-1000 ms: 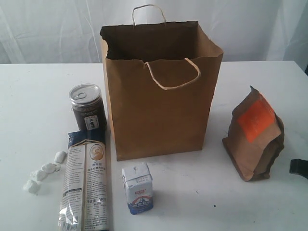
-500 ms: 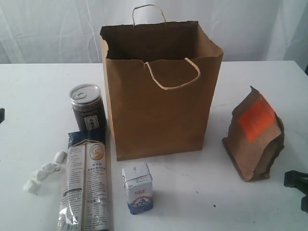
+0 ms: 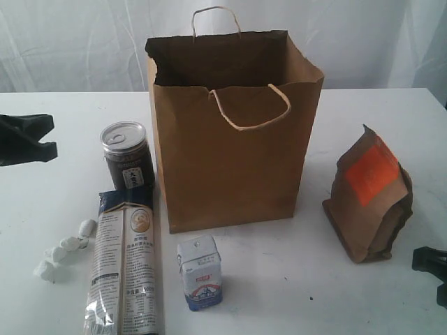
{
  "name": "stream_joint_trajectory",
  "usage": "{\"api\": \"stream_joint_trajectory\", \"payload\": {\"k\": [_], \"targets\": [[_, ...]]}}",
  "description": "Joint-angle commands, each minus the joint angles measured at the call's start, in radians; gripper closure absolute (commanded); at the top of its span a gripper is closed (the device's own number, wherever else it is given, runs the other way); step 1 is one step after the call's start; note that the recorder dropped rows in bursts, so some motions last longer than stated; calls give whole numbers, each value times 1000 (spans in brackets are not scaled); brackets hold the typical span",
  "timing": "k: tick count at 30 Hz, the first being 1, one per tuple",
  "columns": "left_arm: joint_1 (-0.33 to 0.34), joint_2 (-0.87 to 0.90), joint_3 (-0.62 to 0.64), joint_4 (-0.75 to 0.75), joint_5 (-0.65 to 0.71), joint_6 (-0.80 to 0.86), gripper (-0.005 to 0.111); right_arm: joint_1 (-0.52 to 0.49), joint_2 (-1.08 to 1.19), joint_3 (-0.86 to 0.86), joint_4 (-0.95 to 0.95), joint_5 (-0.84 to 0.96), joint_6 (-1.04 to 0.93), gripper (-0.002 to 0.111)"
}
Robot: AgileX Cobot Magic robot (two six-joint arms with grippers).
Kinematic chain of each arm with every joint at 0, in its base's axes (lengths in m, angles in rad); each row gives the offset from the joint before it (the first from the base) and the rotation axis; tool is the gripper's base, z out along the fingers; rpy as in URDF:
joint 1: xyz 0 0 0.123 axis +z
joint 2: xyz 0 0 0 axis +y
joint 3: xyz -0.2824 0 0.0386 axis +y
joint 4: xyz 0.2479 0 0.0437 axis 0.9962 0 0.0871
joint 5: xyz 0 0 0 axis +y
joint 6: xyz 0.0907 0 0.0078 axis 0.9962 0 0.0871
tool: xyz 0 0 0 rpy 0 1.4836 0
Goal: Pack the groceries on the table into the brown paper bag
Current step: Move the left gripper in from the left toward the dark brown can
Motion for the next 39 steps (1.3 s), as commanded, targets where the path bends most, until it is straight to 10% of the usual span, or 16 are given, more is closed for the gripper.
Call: {"api": "stream_joint_trajectory", "payload": {"k": [1, 4, 11, 18, 23, 35, 39], "targets": [[174, 54, -71, 546, -154, -275, 107, 0, 1, 0, 4, 10, -13, 108], [189, 105, -94, 786, -226, -274, 107, 0, 1, 0, 4, 2, -13, 108], [191, 131, -92, 820, -83, -230, 93, 0, 1, 0, -1, -27, -15, 108], [191, 156, -92, 707, -88, -367, 1, 0, 1, 0, -1, -23, -15, 108], [191, 156, -92, 652, -298, -361, 2, 0, 1, 0, -1, -21, -15, 108], [184, 152, -103, 612, -308, -306, 2, 0, 1, 0, -1, -27, -15, 108], [51, 199, -117, 662, -72, 8, 2, 0, 1, 0, -1, -31, -15, 108]]}}
